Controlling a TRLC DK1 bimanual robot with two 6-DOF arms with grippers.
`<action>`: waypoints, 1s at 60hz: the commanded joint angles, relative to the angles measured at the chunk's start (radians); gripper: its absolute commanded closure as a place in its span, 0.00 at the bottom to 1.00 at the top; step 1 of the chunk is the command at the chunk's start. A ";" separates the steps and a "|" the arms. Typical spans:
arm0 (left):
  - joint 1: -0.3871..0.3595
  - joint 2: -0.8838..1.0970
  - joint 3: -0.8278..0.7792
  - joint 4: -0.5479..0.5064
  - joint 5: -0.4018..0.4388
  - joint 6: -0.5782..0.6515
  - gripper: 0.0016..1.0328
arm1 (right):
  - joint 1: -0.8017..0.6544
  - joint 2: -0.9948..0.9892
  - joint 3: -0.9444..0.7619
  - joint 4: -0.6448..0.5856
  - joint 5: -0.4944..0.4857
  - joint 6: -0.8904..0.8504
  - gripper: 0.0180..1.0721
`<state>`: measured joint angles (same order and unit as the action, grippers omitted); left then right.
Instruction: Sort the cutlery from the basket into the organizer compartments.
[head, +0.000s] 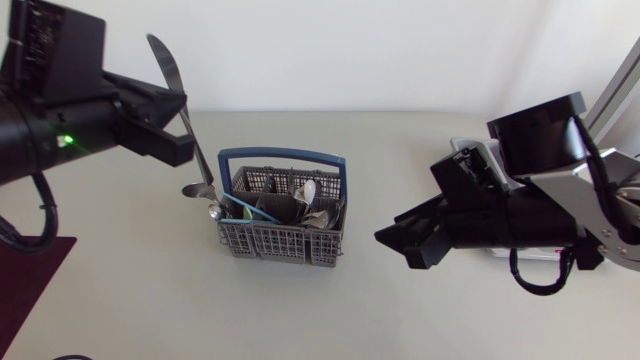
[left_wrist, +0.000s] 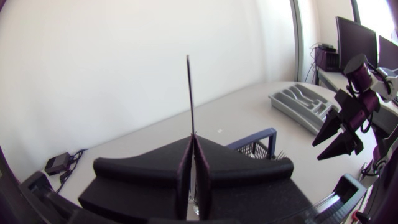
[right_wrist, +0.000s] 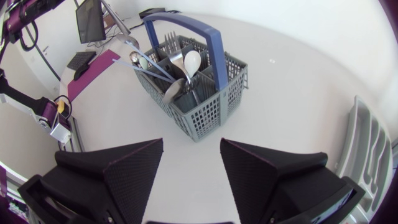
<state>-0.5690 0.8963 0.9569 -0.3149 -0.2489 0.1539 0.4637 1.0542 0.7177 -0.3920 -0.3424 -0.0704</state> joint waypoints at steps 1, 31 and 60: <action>0.021 -0.034 0.054 0.025 0.022 -0.028 0.97 | 0.023 -0.054 -0.018 0.010 0.020 -0.042 0.27; 0.152 0.085 0.117 -0.009 0.438 -0.289 0.97 | 0.125 -0.057 0.091 0.051 0.054 -0.049 0.17; 0.130 0.291 0.157 0.053 0.752 -0.422 0.97 | 0.220 0.112 0.261 0.074 -0.047 -0.029 0.17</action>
<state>-0.4263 1.1660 1.0569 -0.2974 0.4786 -0.2283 0.6785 1.1294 0.9428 -0.3286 -0.3717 -0.1123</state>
